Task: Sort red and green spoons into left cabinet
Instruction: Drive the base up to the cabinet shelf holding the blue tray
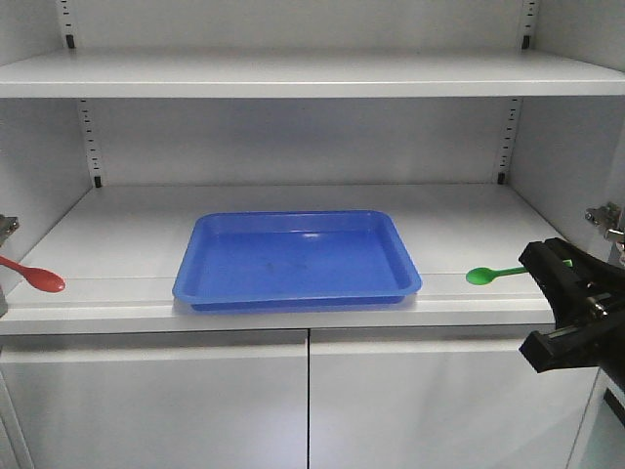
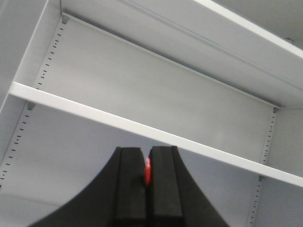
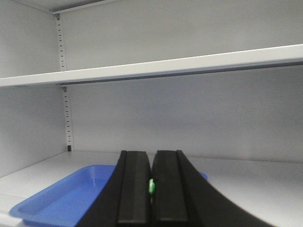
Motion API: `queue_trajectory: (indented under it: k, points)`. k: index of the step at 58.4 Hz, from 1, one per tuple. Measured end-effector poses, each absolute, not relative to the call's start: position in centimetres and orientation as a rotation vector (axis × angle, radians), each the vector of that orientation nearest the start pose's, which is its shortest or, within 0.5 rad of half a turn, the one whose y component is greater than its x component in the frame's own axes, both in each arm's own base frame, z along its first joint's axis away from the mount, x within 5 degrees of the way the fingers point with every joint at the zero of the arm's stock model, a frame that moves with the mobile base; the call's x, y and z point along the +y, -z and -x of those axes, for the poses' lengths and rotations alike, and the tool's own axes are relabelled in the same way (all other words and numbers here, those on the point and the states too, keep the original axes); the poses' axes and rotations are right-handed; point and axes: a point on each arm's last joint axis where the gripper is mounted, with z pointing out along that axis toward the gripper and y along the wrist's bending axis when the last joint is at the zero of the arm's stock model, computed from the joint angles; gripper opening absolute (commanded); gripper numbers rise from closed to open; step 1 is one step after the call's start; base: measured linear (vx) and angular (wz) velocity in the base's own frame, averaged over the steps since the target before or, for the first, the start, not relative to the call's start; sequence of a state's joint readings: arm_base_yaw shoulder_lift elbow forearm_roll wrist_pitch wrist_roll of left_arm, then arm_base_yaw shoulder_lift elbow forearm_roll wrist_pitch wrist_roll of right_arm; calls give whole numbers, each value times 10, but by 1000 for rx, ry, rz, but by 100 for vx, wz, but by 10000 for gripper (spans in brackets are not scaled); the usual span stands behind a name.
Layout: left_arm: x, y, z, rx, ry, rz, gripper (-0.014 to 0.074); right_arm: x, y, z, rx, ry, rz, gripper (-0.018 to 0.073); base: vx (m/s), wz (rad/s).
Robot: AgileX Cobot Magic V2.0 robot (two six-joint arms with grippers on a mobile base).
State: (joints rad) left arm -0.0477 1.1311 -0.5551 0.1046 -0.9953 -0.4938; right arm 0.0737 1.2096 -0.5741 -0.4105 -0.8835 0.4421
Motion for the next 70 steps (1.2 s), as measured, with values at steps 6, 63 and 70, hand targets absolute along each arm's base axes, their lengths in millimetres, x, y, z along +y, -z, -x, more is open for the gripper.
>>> queue_trajectory:
  k: [6,63,70]
  points:
    - [-19,-340,-225,1073,484,130,56,46,-314,-242,1287,-411,208,81,25,-4]
    - [-19,-340,-225,1073,484,130,56,46,-314,-242,1287,-411,208,81,19,-2]
    - [-19,-340,-225,1073,484,130,56,46,-314,-242,1287,-411,208,81,10,7]
